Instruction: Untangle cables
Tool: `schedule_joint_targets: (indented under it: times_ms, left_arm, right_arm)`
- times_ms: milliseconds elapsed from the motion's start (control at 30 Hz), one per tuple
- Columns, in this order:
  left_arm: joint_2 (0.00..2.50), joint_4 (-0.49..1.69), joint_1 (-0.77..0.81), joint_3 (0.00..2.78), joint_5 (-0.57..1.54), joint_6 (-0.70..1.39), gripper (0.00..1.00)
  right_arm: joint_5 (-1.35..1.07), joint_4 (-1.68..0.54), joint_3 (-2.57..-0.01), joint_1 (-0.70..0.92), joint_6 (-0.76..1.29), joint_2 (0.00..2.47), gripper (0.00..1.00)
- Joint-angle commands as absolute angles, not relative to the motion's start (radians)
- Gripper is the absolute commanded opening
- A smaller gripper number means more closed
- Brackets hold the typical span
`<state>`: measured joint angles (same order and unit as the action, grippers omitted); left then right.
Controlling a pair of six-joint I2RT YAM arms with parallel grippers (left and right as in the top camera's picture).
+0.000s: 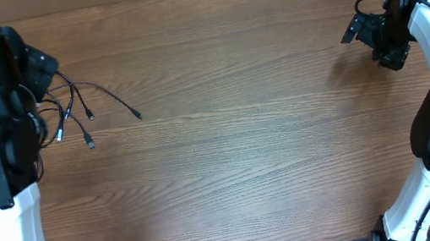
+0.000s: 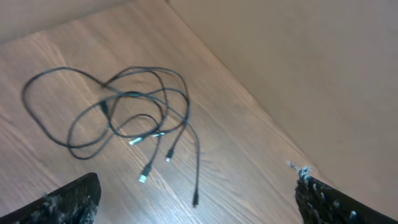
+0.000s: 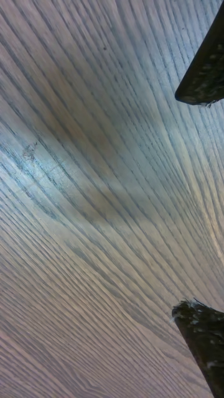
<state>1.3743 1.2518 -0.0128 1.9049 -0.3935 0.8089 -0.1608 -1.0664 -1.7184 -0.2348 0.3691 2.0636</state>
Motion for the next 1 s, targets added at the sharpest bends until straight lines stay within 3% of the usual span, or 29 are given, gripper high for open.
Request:
schedule_joint_targets:
  times_ms: [0, 100, 333, 567, 667, 967]
  left_arm:
    - [1.342, 1.152, 0.030, 1.792, -0.397, 0.807, 1.00]
    - [1.312, 0.990, 0.038, 1.659, -0.355, 0.784, 1.00]
    - [1.138, 0.240, 0.038, 1.081, -0.153, 0.553, 1.00]
    - [1.023, -0.301, 0.038, 0.609, -0.113, 0.557, 1.00]
    - [0.977, -0.422, 0.038, 0.467, -0.111, 0.556, 1.00]
    - [0.854, -0.456, 0.038, 0.211, -0.111, 0.553, 1.00]
  right_arm:
    - [-0.170, -1.063, -1.734, -0.237, 0.365, 2.033, 1.00]
    - [-0.170, -1.063, -1.734, -0.237, 0.365, 2.033, 1.00]
    - [-0.170, -1.063, -1.734, -0.237, 0.365, 2.033, 1.00]
    - [-0.170, -1.063, -1.734, -0.237, 0.365, 2.033, 1.00]
    - [-0.170, -1.063, -1.734, -0.237, 0.365, 2.033, 1.00]
    - [-0.170, -1.063, -1.734, -0.237, 0.365, 2.033, 1.00]
